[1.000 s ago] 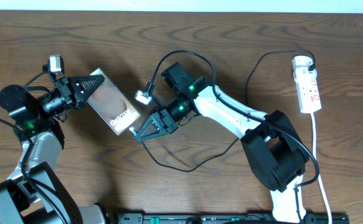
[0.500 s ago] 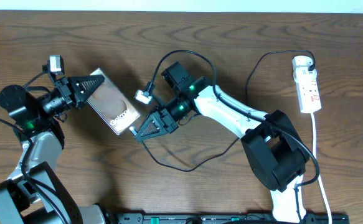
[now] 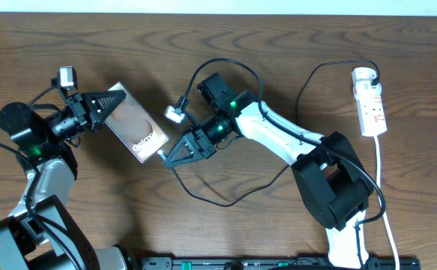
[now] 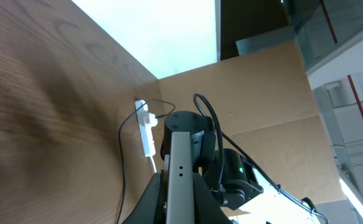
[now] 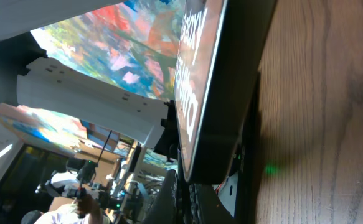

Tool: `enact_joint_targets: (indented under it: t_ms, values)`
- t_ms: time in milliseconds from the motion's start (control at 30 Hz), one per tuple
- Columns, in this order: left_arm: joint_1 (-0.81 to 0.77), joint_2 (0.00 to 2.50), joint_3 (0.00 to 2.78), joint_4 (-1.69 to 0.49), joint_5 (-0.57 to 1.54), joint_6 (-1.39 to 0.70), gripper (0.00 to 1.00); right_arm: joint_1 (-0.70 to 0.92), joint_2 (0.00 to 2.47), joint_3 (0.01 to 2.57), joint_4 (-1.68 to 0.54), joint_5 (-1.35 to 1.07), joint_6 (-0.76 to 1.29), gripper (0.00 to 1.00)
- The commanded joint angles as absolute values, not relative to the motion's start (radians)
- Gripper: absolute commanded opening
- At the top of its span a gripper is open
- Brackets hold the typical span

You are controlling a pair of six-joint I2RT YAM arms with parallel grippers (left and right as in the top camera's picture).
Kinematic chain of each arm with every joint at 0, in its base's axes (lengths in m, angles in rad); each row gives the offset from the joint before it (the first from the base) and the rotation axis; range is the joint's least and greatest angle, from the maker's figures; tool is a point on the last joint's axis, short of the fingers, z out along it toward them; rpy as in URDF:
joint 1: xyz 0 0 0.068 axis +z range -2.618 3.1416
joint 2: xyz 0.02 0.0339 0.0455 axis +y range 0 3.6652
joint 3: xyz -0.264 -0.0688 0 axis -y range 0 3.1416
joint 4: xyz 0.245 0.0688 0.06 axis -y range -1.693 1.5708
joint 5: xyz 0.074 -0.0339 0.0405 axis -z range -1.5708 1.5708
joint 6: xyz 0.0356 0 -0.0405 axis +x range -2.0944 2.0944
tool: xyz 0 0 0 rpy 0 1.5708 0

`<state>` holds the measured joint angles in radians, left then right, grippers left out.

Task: Plug charger to phone and switch on socket
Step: 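Align and push the connector into the phone held by the left gripper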

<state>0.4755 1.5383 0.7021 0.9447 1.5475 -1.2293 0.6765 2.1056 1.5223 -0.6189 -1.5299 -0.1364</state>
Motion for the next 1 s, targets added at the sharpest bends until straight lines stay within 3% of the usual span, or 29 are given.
enact_joint_targets:
  t_ms: [0,967]
  values:
    - [0.466,1.522,0.736,0.953,1.571,-1.223,0.07,0.679,2.111,1.532,-0.617,-1.551,-0.150,0.01]
    - [0.445,1.522,0.736,0.953,1.571,-1.200,0.07,0.678,2.111,1.532,-0.616,-1.552,-0.135,0.01]
